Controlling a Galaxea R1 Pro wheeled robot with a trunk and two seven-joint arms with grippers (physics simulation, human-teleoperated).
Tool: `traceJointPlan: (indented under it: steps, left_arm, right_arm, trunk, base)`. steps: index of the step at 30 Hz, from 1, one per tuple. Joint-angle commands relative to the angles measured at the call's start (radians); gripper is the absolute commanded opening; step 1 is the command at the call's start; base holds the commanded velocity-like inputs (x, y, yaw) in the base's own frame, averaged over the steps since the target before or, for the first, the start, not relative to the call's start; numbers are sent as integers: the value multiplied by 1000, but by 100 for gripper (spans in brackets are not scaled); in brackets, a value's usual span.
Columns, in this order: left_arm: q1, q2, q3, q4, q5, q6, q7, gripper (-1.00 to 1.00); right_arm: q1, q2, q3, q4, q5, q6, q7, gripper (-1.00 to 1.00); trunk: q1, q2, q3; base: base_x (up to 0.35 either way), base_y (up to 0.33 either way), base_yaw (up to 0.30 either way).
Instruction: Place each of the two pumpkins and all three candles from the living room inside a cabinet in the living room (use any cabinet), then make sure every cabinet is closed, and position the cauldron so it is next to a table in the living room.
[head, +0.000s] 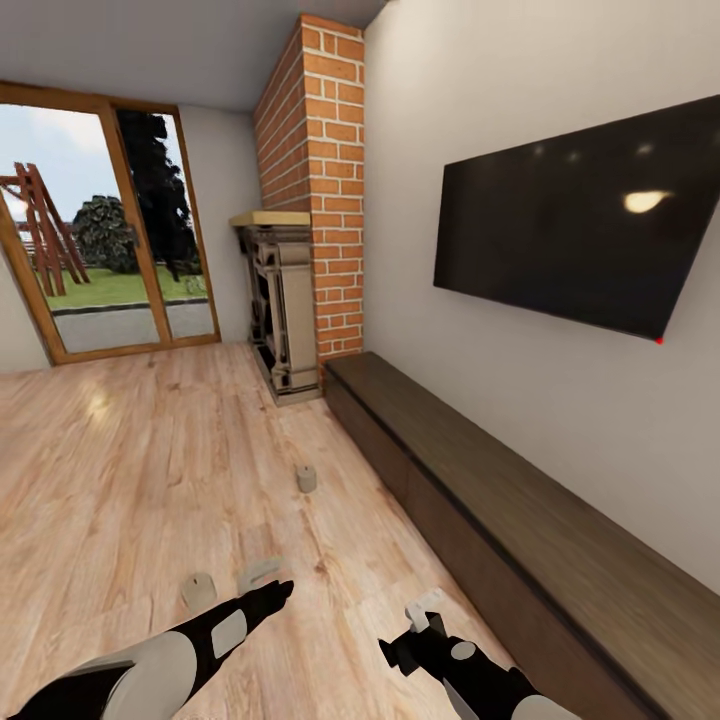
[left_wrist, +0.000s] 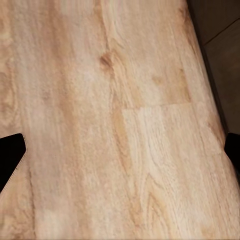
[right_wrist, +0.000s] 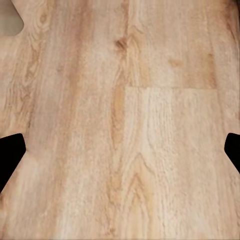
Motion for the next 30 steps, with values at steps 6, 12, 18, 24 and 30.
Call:
traceJointPlan:
  steps: [6, 12, 18, 24, 30]
  left_arm:
    - [-2, 0, 7, 4, 4, -5, -5, 100]
    - [-2, 0, 7, 4, 4, -5, -5, 100]
    - [-2, 0, 7, 4, 4, -5, -6, 100]
    - [-2, 2, 8, 4, 4, 2, -8, 100]
    - [-2, 1, 8, 4, 3, 4, -8, 100]
  right_arm:
    - [-1, 0, 5, 1, -8, -2, 2, 100]
    - [-1, 0, 5, 1, -8, -2, 1, 100]
    - [-1, 0, 4, 1, -8, -2, 1, 100]
    - [-1, 0, 4, 1, -7, -4, 3, 100]
    - [-1, 0, 4, -1, -7, -2, 5, 100]
  trunk:
    - [0, 0, 7]
    - [0, 0, 13]
    - [-12, 21, 24]
    - [-35, 63, 43]
    - [-58, 105, 62]
  base:
    - [0, 0, 192]
    - [0, 0, 216]
    - [0, 0, 270]
    - [0, 0, 150]
    - [0, 0, 9]
